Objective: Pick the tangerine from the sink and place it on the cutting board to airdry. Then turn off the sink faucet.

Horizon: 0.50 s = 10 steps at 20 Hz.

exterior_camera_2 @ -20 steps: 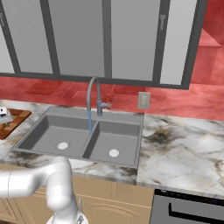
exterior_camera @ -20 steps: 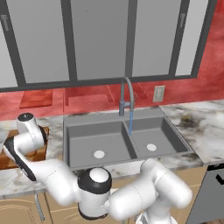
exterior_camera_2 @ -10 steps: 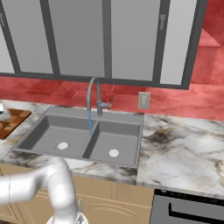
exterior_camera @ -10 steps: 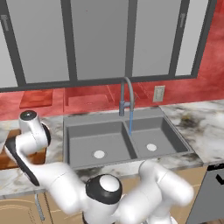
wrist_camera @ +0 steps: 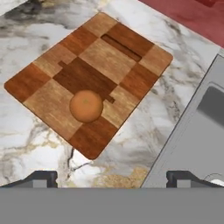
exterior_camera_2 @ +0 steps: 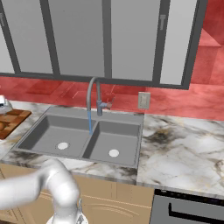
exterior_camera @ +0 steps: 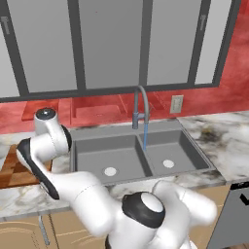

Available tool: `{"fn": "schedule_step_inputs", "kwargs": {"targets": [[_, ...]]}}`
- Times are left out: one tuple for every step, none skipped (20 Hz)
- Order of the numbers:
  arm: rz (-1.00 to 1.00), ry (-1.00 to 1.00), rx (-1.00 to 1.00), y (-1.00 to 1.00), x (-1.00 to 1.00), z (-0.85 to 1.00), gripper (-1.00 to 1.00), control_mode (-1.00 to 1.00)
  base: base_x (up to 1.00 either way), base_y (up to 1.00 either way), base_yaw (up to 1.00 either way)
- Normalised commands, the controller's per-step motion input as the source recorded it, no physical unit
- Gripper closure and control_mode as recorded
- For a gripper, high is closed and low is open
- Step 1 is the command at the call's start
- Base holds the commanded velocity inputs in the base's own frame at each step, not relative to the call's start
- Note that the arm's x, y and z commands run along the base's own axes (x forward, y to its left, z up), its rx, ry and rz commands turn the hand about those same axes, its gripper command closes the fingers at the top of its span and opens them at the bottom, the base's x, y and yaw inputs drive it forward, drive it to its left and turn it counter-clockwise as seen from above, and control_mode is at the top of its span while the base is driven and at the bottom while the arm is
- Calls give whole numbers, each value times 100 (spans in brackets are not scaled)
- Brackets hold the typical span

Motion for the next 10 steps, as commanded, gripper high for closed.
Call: {"fn": "schedule_step_inputs", "kwargs": {"targets": [[-3,0,0,-88,-54,20,-100,-100,0,0,0],[-3,0,0,-87,-58,22,-100,-100,0,0,0],[-4,0,0,-86,-61,27,-100,-100,0,0,0],[-5,0,0,-86,-64,34,-100,-100,0,0,0],[-5,0,0,-87,-66,37,-100,-100,0,0,0],[-6,-1,0,-88,-71,38,-100,-100,0,0,0],[-5,-2,0,-91,-70,39,-100,-100,0,0,0],[-5,-4,0,-94,-74,40,-100,-100,0,0,0],[-5,-4,0,-95,-73,40,-100,-100,0,0,0],[-5,-4,0,-96,-74,39,-100,-100,0,0,0]]}}
